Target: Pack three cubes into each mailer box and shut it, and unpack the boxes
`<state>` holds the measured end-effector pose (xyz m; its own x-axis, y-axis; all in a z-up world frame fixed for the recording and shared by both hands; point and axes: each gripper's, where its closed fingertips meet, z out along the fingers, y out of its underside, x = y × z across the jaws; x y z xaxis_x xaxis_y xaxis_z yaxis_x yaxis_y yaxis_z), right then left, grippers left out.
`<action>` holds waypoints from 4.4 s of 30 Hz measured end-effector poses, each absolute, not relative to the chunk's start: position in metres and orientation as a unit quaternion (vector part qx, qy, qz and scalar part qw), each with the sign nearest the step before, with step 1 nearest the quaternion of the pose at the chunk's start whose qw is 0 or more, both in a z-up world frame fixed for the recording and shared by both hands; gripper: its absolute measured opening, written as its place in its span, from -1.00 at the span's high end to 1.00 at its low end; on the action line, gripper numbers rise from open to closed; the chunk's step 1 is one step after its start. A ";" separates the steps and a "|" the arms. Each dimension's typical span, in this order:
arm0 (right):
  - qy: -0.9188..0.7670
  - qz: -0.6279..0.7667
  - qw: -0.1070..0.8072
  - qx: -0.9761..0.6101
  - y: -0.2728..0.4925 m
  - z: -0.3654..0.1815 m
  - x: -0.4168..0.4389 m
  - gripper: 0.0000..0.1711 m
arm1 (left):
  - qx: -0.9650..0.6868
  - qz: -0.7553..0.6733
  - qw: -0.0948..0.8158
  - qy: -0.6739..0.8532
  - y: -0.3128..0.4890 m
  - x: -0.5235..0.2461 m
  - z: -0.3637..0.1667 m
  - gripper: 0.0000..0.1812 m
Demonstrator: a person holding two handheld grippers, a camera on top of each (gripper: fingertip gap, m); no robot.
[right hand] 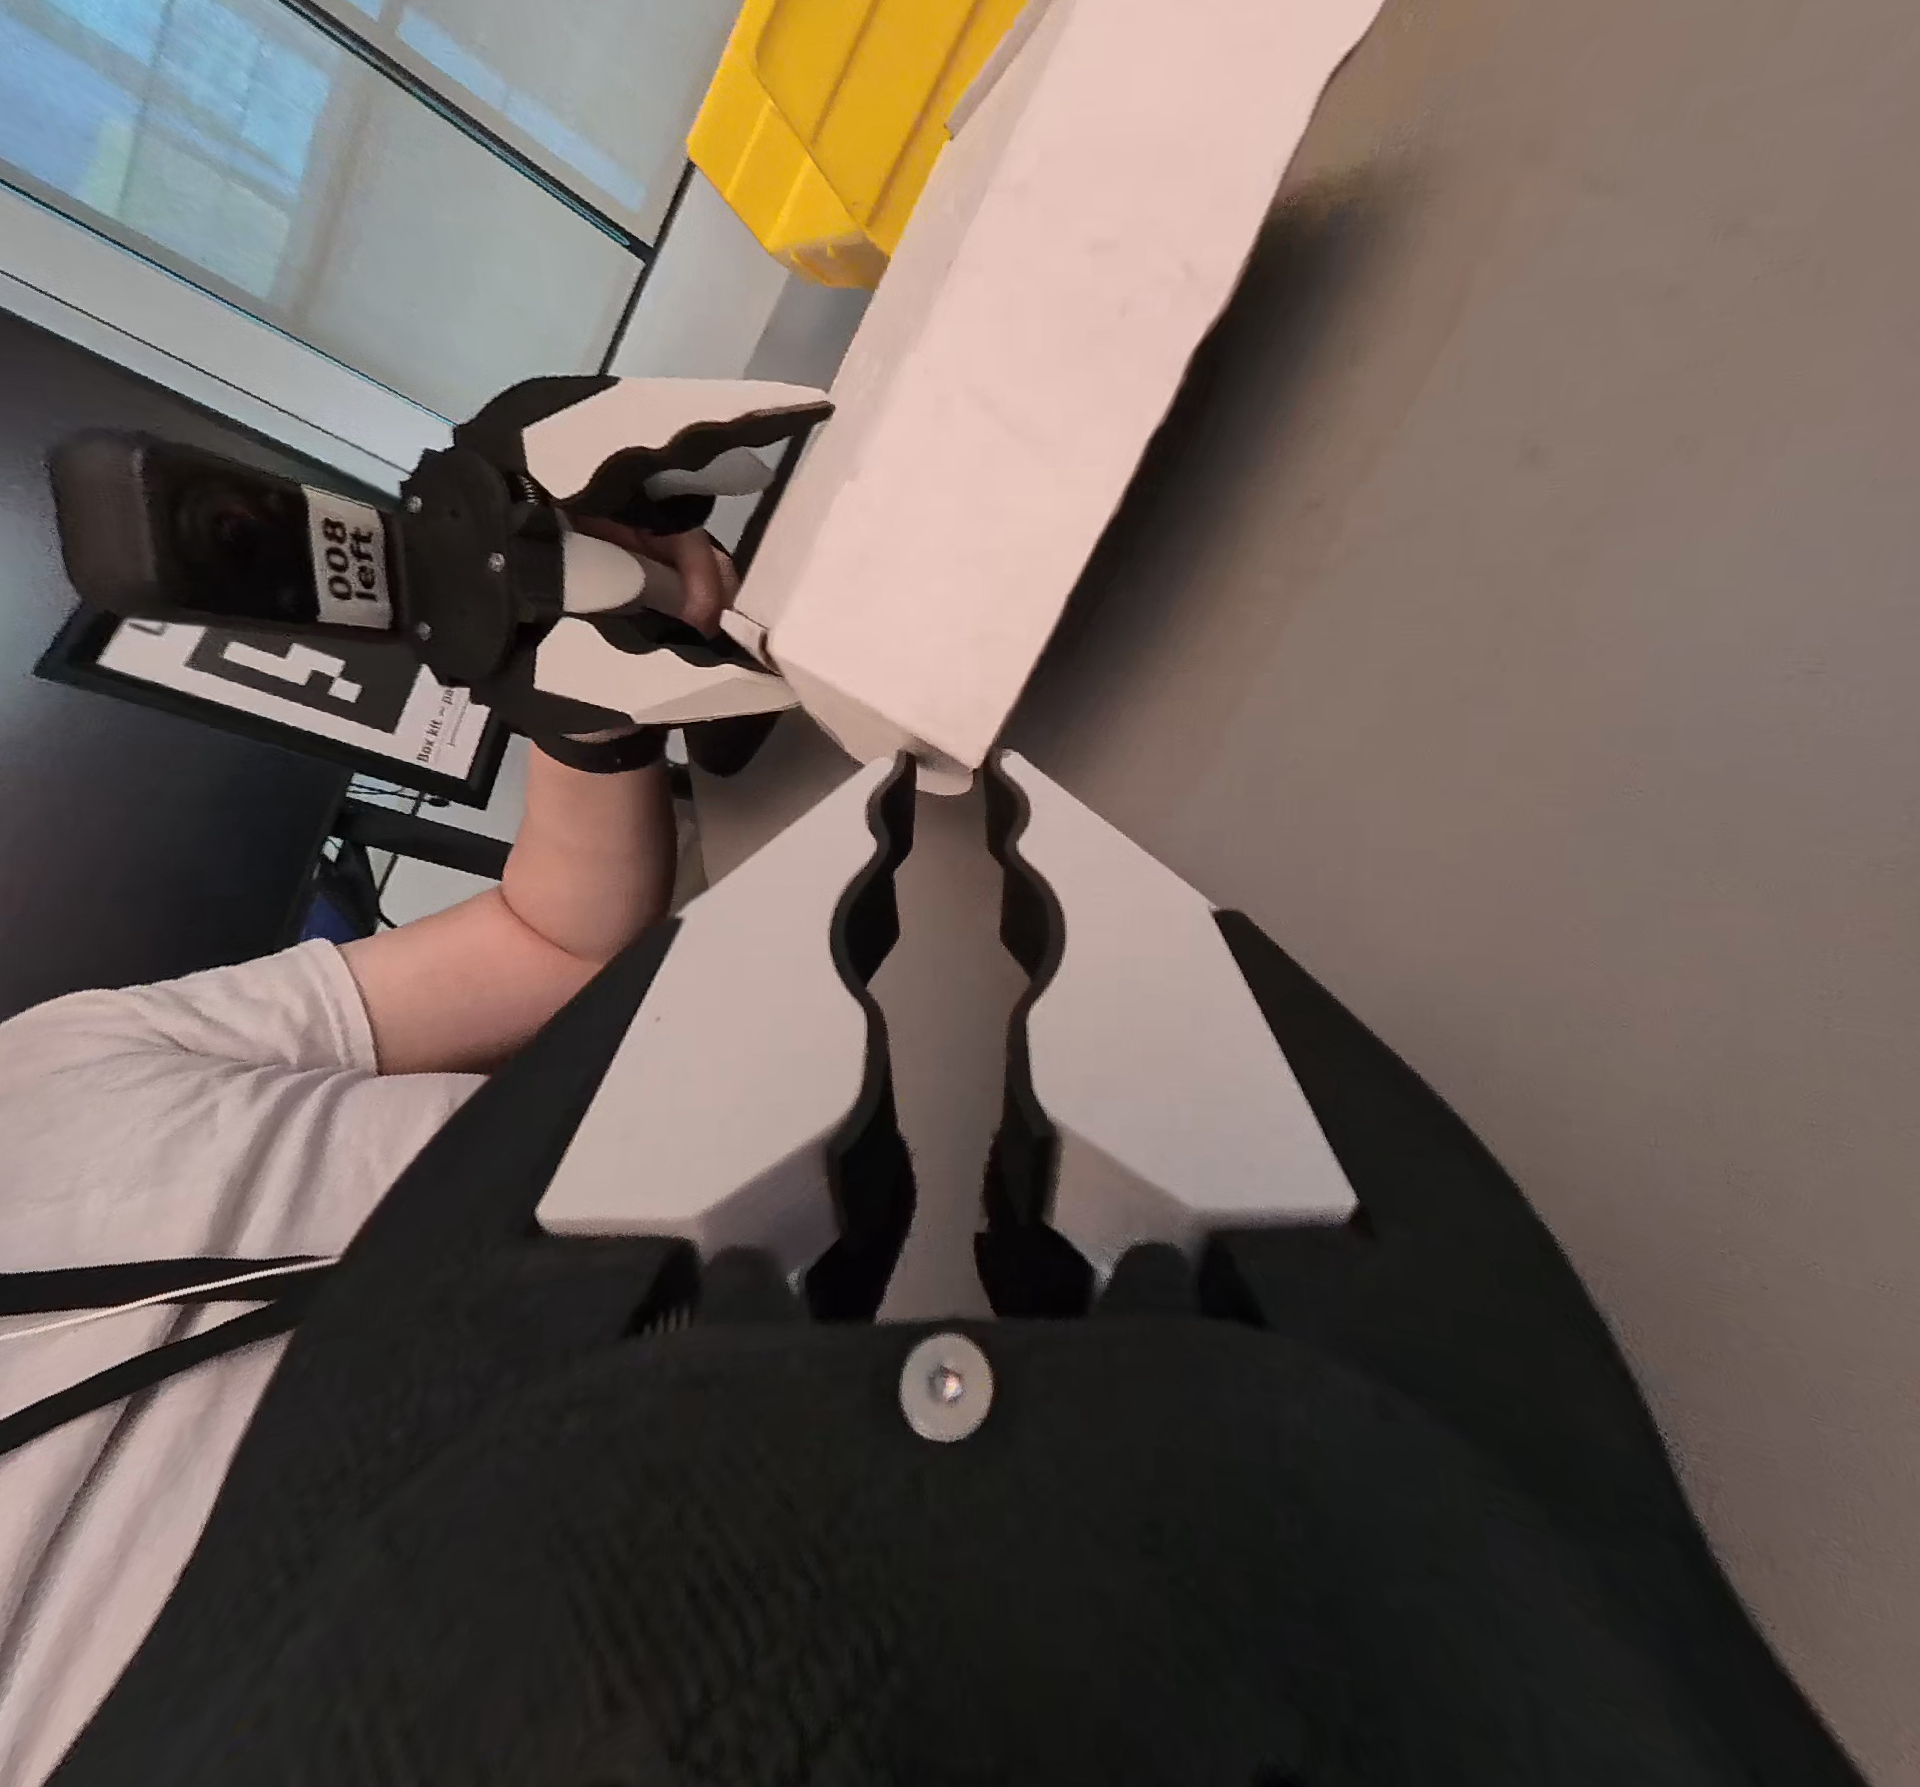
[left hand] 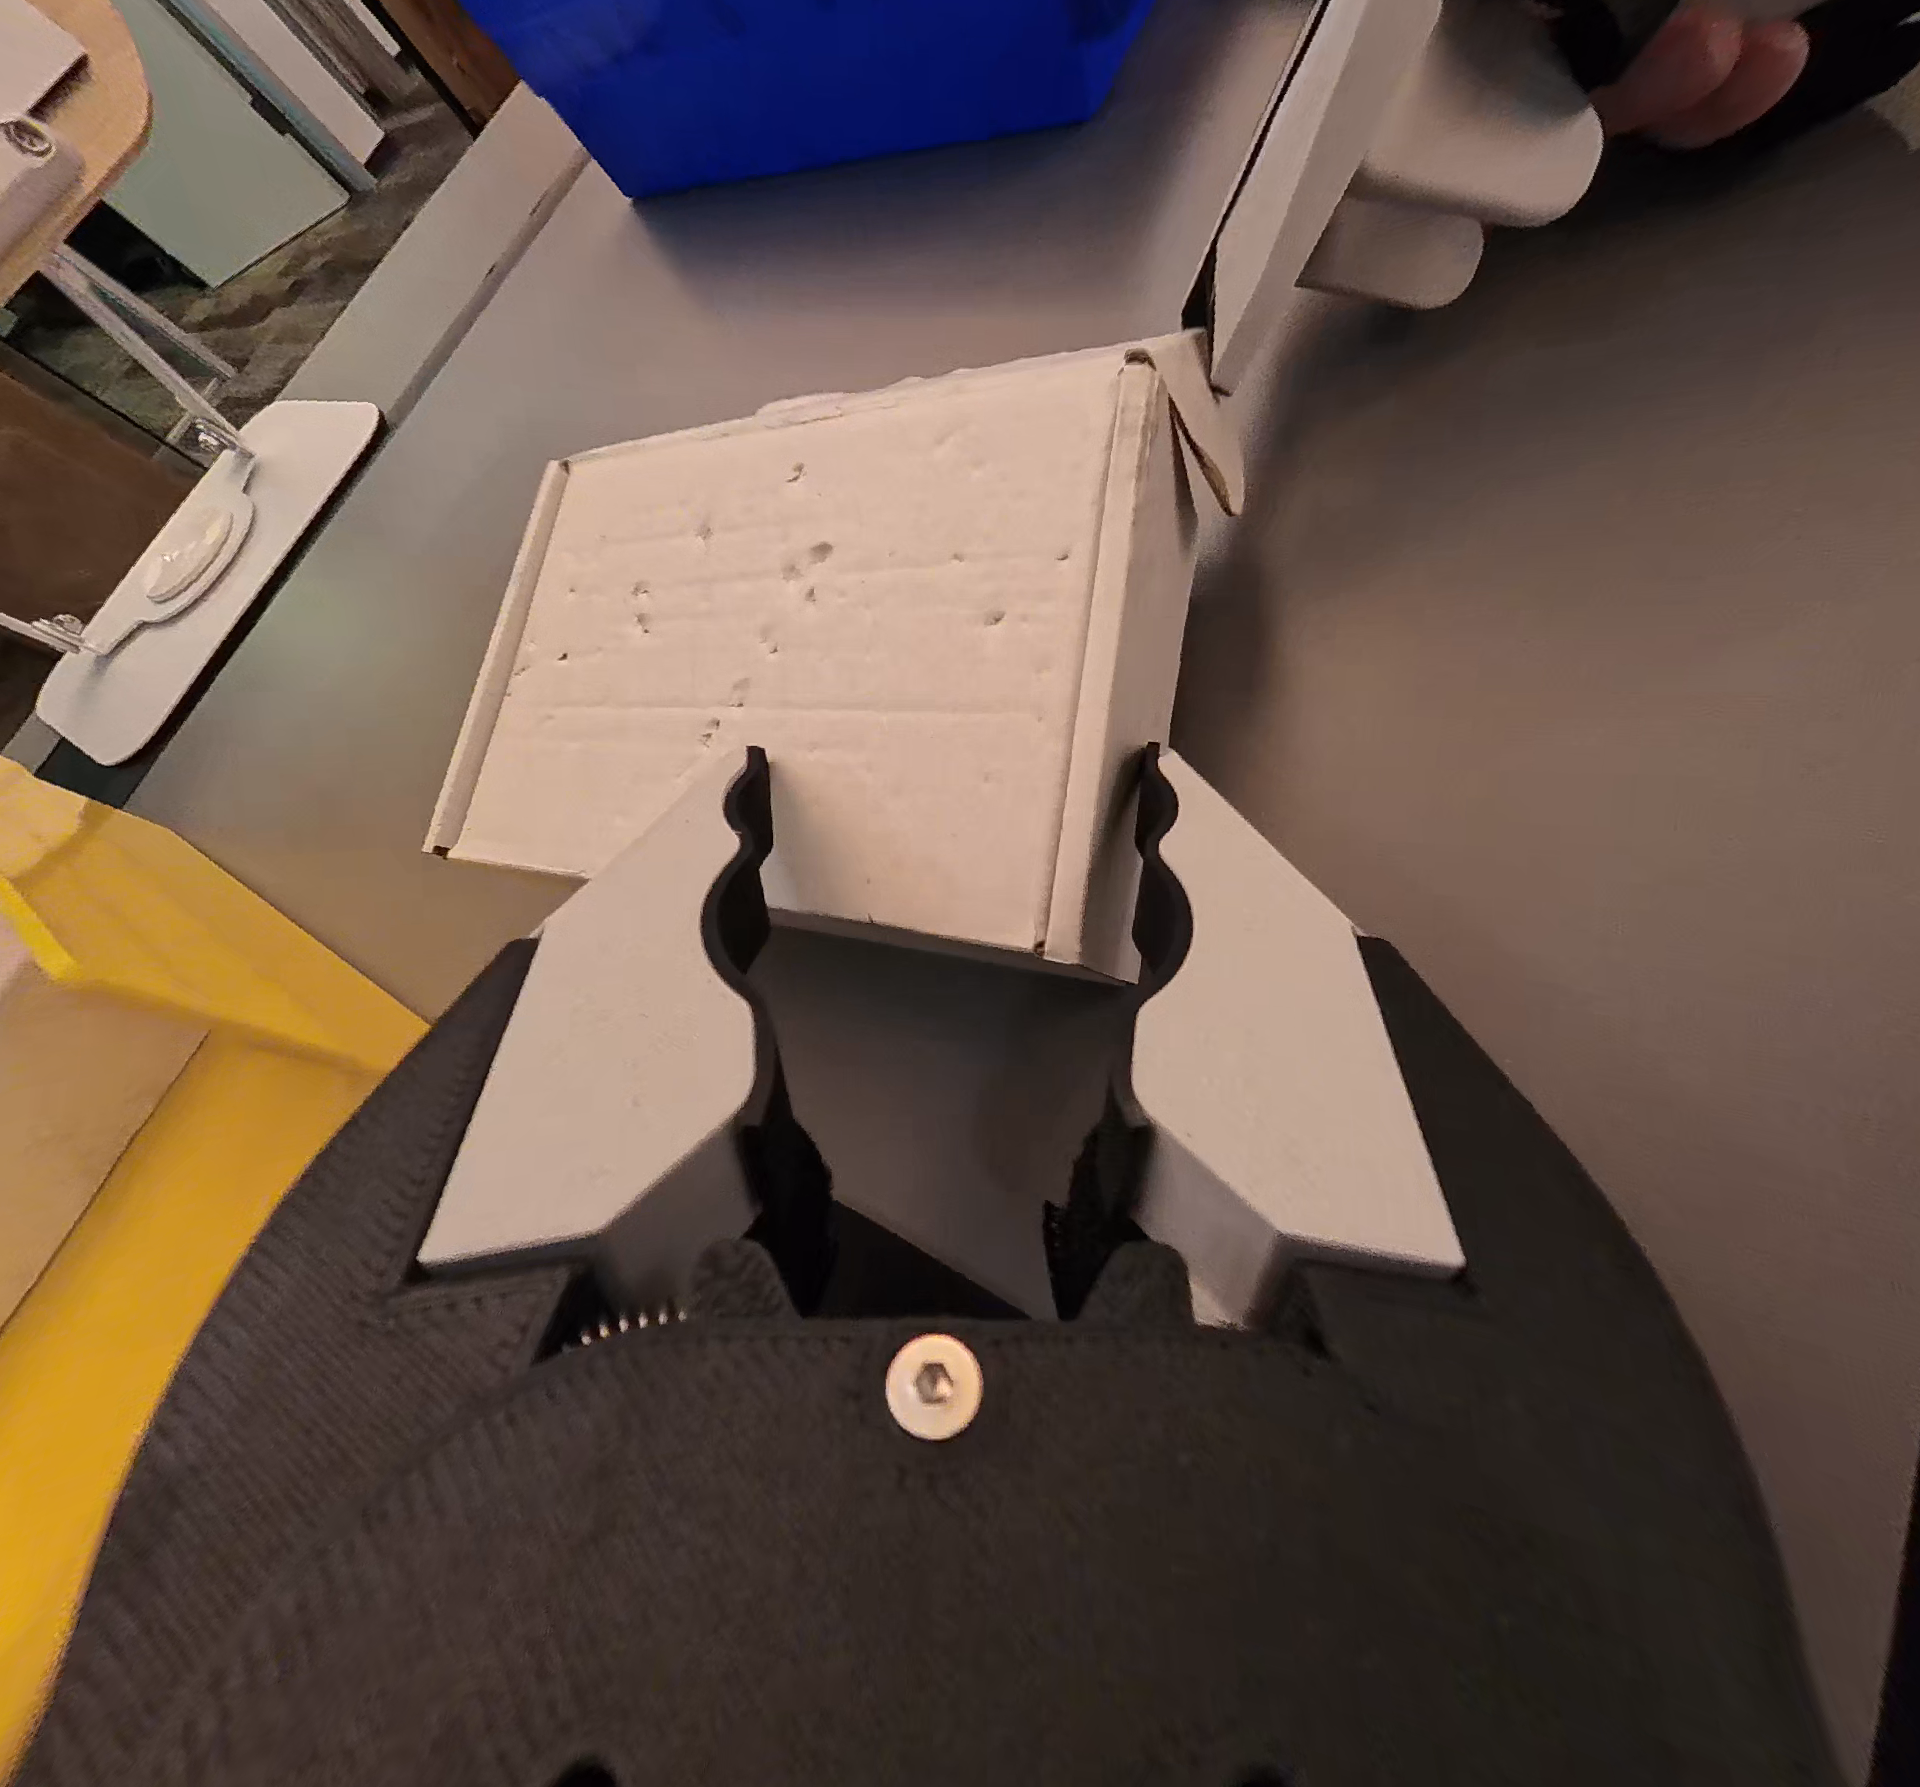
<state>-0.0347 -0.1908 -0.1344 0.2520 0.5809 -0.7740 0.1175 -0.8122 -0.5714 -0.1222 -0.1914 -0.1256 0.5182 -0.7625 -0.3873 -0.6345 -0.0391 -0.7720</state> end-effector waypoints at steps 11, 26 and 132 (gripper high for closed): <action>-0.259 0.588 0.270 -0.717 -0.193 -0.112 -0.044 0.75 | -0.721 -0.076 0.506 0.468 -0.191 -0.128 -0.121 0.23; -0.268 0.612 0.278 -0.691 -0.198 -0.102 -0.050 0.94 | -0.717 -0.007 0.514 0.470 -0.176 -0.120 -0.125 0.10; -0.580 0.164 0.451 -0.658 -0.165 -0.144 -0.040 0.67 | -0.710 -0.006 0.513 0.482 -0.179 -0.119 -0.131 0.21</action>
<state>-0.0399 -0.1650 -0.1438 0.2729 0.9115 0.3079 0.6158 0.0804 -0.7838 -0.1191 -0.1791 -0.1314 0.5356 -0.6901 -0.4868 -0.6785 -0.0083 -0.7346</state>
